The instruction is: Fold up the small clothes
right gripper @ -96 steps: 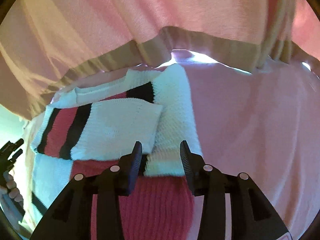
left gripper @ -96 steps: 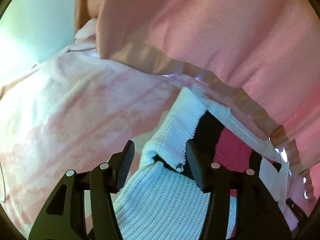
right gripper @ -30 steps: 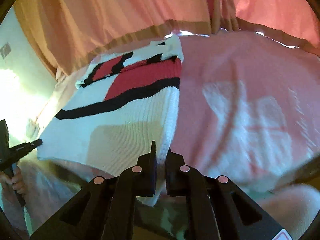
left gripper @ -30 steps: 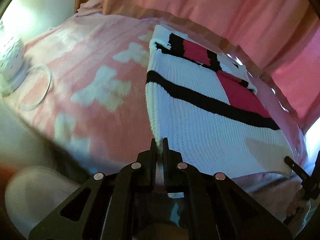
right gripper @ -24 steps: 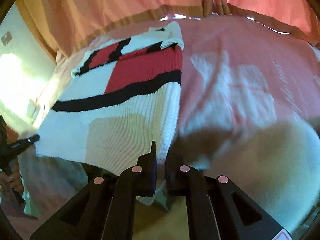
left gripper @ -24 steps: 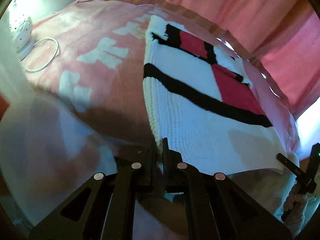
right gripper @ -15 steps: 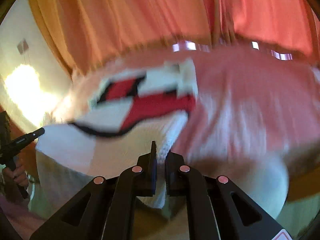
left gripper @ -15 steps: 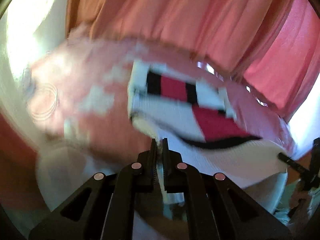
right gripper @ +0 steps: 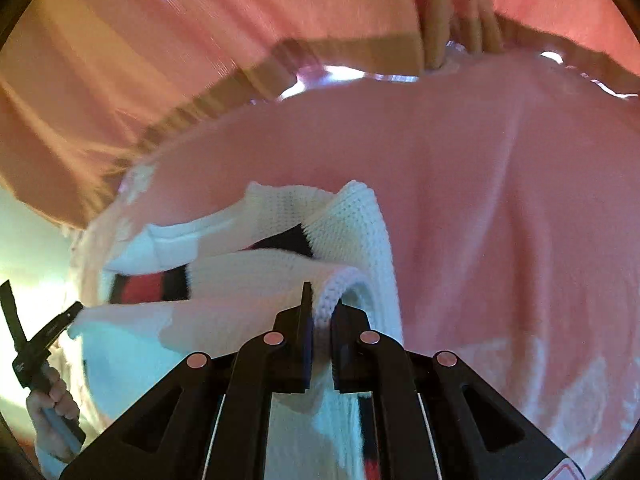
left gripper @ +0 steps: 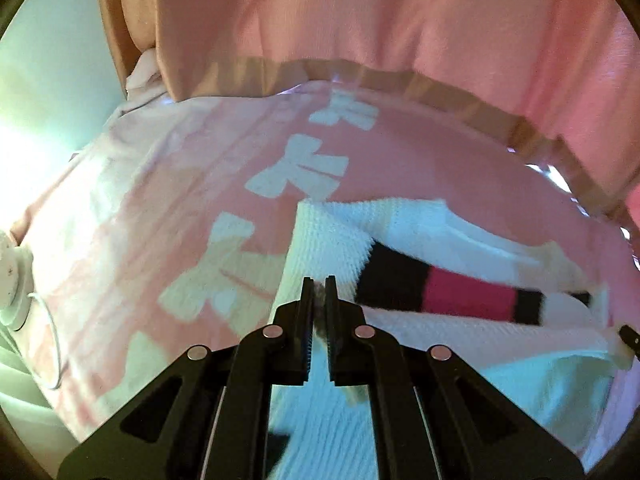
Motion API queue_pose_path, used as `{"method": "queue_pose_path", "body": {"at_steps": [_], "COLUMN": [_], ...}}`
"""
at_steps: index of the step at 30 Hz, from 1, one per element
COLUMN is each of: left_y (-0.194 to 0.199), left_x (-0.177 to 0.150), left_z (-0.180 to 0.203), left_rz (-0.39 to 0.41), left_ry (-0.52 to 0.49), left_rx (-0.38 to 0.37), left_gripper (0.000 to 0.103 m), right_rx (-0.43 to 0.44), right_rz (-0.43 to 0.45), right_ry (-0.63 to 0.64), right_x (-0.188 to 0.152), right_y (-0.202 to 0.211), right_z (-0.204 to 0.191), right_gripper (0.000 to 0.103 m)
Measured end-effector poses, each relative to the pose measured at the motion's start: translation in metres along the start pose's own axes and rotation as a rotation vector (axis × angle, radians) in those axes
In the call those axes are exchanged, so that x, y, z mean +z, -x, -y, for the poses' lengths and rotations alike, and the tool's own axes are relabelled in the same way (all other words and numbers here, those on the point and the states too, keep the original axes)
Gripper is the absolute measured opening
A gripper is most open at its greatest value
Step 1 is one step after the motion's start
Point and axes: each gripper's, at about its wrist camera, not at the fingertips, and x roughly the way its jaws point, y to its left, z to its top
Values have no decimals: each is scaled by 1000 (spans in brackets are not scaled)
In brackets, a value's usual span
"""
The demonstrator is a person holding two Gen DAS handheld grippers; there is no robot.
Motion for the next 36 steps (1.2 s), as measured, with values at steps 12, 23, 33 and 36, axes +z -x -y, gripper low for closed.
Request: {"method": "queue_pose_path", "body": {"at_steps": [12, 23, 33, 36], "left_y": [-3, -27, 17, 16], "left_x": [26, -4, 20, 41], "left_z": [-29, 29, 24, 21], "left_rz": [97, 8, 103, 135], "left_ry": [85, -255, -174, -106], "left_rx": [-150, -108, -214, -174], "left_gripper": [57, 74, 6, 6], "right_rx": [32, -76, 40, 21], "right_rz": [160, 3, 223, 261], "right_ry": [19, 262, 198, 162], "right_x": [18, -4, 9, 27], "right_y": [31, -21, 40, 44], "right_z": [8, -19, -21, -16], "right_gripper": [56, 56, 6, 6]}}
